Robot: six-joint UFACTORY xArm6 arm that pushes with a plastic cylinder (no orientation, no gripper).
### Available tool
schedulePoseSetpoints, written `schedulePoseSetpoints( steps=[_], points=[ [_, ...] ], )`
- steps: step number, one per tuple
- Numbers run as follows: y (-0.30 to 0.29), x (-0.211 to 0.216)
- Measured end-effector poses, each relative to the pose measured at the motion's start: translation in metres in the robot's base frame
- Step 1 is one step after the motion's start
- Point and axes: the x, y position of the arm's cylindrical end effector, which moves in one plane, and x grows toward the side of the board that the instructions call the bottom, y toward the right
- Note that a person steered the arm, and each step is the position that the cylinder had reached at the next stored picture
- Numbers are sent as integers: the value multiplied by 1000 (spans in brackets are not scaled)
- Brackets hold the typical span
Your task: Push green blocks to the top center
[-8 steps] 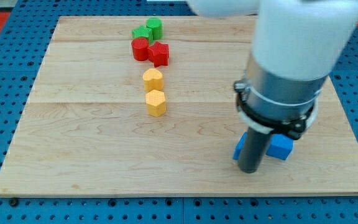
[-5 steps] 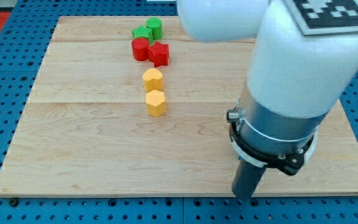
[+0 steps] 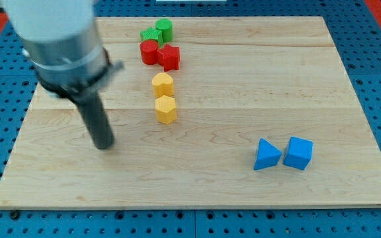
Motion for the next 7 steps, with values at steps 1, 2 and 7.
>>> schedulePoseSetpoints(
  steps=[1, 2, 7],
  points=[
    [-41, -63],
    [-35, -138],
    [129, -264]
  ],
)
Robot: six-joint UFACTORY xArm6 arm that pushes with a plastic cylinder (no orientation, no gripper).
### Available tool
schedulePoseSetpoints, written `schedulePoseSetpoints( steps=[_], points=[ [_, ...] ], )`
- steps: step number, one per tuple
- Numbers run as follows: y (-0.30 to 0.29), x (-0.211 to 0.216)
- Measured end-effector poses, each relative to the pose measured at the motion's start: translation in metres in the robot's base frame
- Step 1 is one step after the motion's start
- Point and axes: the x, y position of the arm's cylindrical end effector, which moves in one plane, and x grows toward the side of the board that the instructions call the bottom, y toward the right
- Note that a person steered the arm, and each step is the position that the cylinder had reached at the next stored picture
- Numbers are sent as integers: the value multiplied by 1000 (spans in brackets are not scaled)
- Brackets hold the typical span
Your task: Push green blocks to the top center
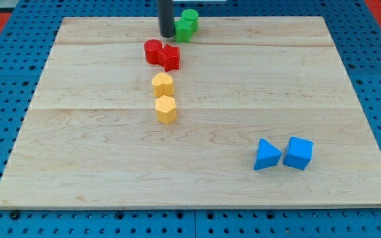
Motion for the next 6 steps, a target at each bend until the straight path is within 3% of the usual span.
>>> schedulePoseSetpoints(
  steps=[4, 5, 6],
  points=[
    [-152, 4],
    [-159, 19],
    [-100, 20]
  ],
)
